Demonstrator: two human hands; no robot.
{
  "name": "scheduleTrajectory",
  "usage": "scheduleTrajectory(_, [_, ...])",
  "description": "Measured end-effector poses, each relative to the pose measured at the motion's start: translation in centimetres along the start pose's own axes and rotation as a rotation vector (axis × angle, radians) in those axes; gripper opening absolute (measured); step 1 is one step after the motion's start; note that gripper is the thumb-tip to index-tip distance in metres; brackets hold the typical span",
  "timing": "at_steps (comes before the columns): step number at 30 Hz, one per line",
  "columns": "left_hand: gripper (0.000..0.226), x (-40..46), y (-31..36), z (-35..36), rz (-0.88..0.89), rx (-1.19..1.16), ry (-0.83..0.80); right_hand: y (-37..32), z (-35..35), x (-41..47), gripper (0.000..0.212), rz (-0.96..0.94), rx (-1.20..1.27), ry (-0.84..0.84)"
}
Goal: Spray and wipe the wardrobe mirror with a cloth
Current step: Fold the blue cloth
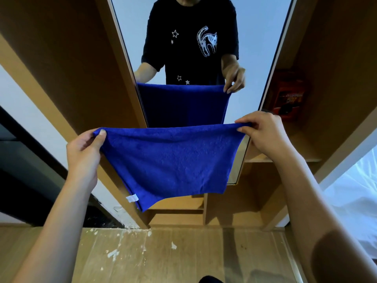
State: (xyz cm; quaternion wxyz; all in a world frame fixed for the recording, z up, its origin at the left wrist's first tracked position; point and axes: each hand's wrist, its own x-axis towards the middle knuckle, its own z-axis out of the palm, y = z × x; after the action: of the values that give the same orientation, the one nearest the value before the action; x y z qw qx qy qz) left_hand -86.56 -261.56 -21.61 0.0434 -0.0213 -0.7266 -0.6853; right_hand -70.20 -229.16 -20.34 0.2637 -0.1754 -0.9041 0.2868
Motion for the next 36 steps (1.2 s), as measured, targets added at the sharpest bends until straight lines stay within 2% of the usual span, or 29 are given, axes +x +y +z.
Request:
scheduleTrajectory(8, [0.015,-0.2,0.1,-0.3,-0.005,0.018,-0.028,0.6,0.1,0.2,0.013,0.029,0.040,0.082])
scheduleTrajectory(14, [0.017,-0.9,0.7,0.2,0.016,0.029,-0.044,1.0,0.3,0.1,0.007,0.211,0.303,-0.030])
scheduleTrajectory(16, [0.021,-1.4,0.9,0.7,0.053,0.068,-0.061,0.9,0.8,0.2,0.009,0.293,0.395,-0.035])
scheduleTrajectory(19, [0.025,-2.1,1.0,1.6,0.112,0.118,-0.100,0.5,1.7,0.2,0.008,0.344,0.381,-0.022])
scheduleTrajectory(24, [0.013,-3.9,0.5,4.3,0.200,0.221,-0.195,-1.1,4.0,-0.2,0.008,0.391,0.417,-0.011])
scheduleTrajectory(29, [0.007,-7.6,0.9,9.0,0.355,0.277,-0.296,-3.4,6.8,-1.3,0.013,0.350,0.547,-0.120])
scheduleTrajectory(33, [0.009,-8.6,0.6,11.4,0.370,0.207,-0.359,-4.9,6.9,-2.7,0.012,0.255,0.677,-0.226])
scheduleTrajectory(36, [0.013,-9.4,1.0,12.0,0.389,0.200,-0.411,-5.1,6.2,-3.2,0.024,0.207,0.734,-0.267])
